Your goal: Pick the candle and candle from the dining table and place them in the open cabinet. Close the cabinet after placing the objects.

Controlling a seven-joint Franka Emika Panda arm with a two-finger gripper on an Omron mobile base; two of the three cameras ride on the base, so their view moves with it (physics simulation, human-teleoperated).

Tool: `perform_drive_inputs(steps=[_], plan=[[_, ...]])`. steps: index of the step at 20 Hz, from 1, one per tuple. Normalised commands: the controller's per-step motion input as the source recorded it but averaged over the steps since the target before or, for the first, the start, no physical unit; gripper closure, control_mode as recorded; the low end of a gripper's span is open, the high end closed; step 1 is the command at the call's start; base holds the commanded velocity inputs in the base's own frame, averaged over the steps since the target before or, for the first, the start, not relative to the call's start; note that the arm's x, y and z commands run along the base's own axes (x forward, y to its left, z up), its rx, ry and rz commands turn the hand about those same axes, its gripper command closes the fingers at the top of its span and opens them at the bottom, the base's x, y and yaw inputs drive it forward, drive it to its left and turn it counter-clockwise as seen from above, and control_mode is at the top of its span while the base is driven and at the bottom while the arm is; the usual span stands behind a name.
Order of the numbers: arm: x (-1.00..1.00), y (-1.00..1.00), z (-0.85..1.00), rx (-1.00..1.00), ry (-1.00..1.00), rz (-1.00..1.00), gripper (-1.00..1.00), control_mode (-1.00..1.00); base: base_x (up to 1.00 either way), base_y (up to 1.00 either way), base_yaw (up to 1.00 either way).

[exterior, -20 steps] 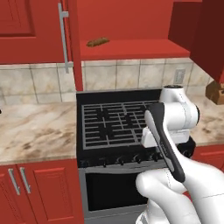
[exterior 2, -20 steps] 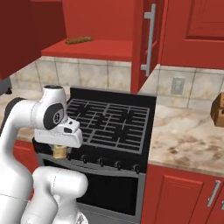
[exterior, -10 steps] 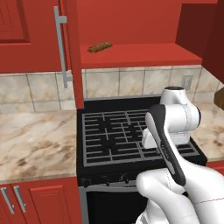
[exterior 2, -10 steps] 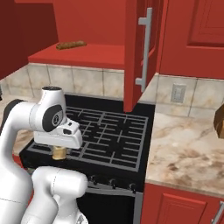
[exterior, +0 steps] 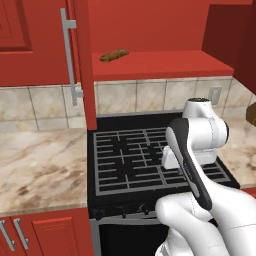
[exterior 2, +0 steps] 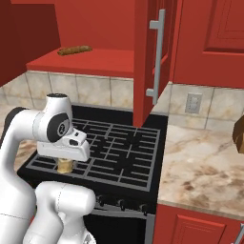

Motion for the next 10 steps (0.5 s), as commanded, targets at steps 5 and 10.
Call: perform_drive_inputs(steps=[5,10], plan=[[0.0,0.0,0.0,0.0,0.0,0.0,1.0,1.0,0.1,0.0,0.0],[0.0,0.0,0.0,0.0,0.0,0.0,1.0,1.0,0.0,0.0,0.0]])
